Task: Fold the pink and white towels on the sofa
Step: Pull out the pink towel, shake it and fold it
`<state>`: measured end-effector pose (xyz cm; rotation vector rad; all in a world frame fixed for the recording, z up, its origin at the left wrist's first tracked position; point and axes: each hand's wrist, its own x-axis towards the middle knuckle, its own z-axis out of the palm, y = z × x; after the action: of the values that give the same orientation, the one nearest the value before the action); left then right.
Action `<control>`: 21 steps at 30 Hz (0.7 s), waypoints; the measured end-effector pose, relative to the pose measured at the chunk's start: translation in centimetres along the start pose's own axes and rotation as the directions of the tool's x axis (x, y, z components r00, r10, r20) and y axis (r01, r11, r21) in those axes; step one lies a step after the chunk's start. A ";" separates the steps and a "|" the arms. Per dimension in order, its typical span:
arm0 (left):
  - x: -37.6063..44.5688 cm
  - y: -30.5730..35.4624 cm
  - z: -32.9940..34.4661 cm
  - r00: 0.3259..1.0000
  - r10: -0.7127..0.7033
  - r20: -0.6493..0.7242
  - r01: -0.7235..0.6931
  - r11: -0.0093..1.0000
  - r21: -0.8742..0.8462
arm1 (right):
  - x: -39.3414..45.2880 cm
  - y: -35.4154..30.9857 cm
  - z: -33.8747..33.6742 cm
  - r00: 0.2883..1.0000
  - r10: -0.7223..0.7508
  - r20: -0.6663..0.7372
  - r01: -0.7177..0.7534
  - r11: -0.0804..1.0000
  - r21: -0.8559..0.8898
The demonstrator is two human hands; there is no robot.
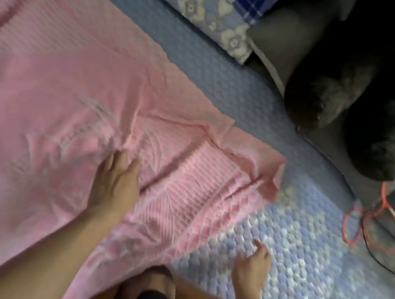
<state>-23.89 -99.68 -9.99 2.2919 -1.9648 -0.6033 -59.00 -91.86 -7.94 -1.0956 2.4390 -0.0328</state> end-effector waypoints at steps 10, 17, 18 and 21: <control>-24.3 7.0 5.0 0.798 -0.051 0.600 0.317 0.883 -0.346 | 12.2 -6.4 -4.5 0.976 0.052 0.210 -0.138 0.896 0.422; -21.8 17.1 7.5 0.695 -0.108 0.710 0.580 0.669 -0.465 | 14.9 -10.4 -6.3 0.927 0.185 0.326 -0.370 0.593 0.715; -20.7 19.2 7.1 0.731 -0.156 0.664 0.576 0.663 -0.478 | 12.9 -10.6 -8.4 0.930 0.130 0.343 -0.354 0.561 0.748; -17.4 25.2 4.1 0.794 -0.307 0.525 0.590 0.602 -0.539 | 7.3 -8.6 -14.3 0.889 0.044 0.455 -0.445 0.314 0.839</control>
<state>-50.77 -86.73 -1.88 2.2268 -0.8771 -1.6193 -63.18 -105.33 3.68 -0.1162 1.6808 -0.9496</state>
